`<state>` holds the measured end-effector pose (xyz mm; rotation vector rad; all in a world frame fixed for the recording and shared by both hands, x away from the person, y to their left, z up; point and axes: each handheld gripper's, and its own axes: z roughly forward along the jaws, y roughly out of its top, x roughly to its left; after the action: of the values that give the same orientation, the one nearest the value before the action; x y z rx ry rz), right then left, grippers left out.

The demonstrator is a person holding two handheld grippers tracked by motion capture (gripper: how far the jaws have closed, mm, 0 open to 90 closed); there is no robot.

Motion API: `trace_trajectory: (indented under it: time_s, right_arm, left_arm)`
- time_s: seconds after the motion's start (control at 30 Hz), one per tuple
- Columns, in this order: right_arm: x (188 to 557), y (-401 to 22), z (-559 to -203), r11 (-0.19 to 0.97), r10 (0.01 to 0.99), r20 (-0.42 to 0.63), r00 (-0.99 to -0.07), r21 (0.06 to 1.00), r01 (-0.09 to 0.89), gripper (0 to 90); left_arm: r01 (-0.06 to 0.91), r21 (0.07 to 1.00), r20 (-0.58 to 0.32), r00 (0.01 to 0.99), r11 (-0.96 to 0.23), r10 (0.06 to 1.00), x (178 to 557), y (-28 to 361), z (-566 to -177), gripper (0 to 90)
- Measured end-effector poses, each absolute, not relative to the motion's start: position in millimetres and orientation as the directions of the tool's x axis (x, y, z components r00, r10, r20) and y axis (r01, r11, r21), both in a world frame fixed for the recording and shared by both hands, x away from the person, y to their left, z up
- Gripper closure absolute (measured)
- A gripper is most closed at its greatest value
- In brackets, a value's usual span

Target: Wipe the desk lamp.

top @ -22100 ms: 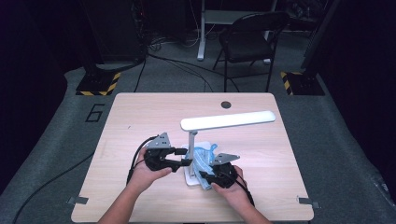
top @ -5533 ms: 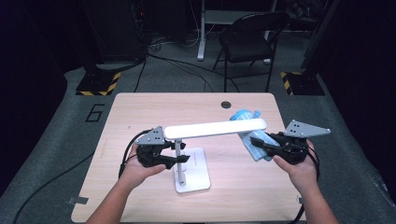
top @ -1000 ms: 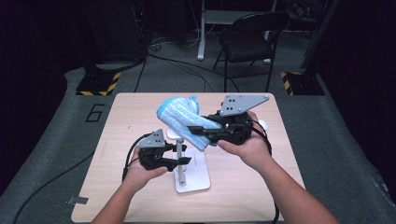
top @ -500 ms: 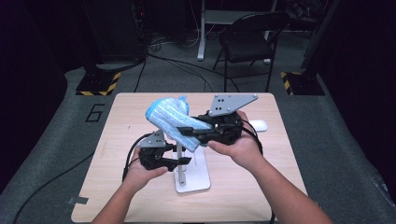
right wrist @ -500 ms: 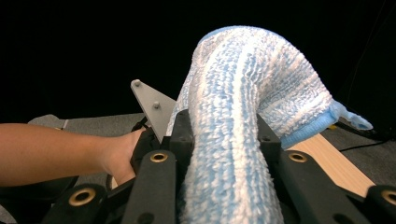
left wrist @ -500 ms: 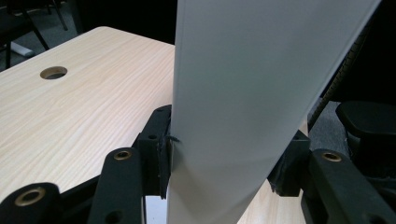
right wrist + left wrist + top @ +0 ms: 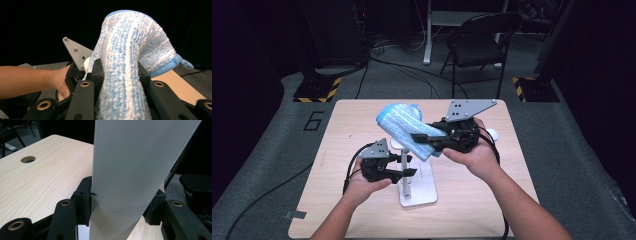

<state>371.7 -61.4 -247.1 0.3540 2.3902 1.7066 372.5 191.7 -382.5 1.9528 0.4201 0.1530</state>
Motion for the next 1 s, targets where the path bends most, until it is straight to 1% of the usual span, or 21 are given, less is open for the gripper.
trace_trajectory:
  time_s: [0.23,1.0]
  right_arm:
    - [372.9,-70.8,-248.6,0.313,0.312,-0.007,-0.950,0.945,0.096,68.9]
    - [378.2,-121.3,-257.9,0.305,0.396,0.012,-0.918,0.941,0.144,68.9]
  left_arm:
    - [0.236,0.906,-0.102,0.928,-0.351,0.359,371.0,191.6,-382.8,50.2]
    - [0.227,0.906,-0.092,0.930,-0.358,0.357,371.9,192.2,-382.4,50.2]
